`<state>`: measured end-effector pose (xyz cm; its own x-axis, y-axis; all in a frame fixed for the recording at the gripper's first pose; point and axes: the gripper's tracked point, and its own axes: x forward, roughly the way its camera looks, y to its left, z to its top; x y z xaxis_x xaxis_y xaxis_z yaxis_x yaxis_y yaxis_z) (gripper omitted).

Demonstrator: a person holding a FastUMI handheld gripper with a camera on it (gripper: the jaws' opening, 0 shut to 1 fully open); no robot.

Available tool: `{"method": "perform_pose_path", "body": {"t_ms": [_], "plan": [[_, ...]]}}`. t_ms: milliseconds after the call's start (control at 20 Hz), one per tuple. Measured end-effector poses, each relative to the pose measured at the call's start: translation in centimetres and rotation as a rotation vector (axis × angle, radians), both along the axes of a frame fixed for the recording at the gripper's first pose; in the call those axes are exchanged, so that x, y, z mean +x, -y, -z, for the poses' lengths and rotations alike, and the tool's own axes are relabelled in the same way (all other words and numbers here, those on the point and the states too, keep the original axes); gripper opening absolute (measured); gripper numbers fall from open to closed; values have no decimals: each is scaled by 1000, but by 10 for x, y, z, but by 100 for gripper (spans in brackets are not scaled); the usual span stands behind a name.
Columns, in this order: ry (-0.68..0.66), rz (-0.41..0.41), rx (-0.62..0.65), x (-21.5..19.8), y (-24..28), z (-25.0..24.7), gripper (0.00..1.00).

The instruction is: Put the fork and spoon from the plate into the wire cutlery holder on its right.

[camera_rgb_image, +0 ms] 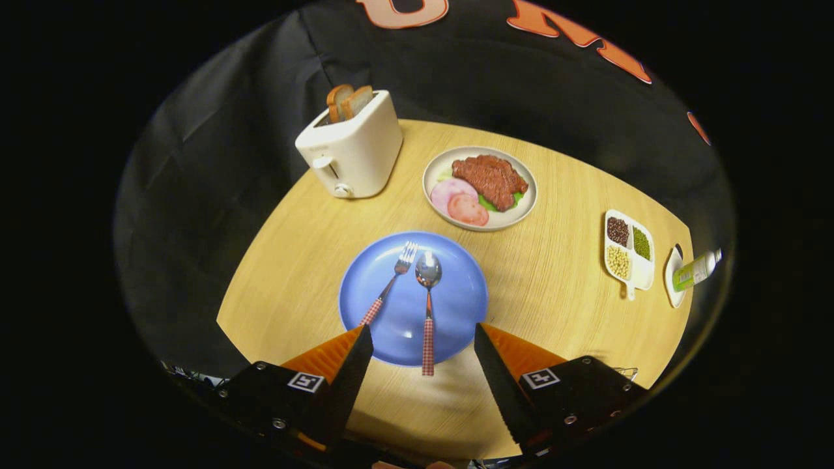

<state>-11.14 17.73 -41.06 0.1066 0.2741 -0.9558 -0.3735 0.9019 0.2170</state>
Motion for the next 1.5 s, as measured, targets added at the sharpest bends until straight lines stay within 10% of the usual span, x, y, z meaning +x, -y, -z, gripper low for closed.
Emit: {"method": "perform_pose_path", "body": {"t_ms": [750,1100,1500], "plan": [[-289,-93,-174,-47,-8,75,77],[-346,-50,-212,-58,-7,81,37],[-352,27,-248,-61,-6,90,15]]}}
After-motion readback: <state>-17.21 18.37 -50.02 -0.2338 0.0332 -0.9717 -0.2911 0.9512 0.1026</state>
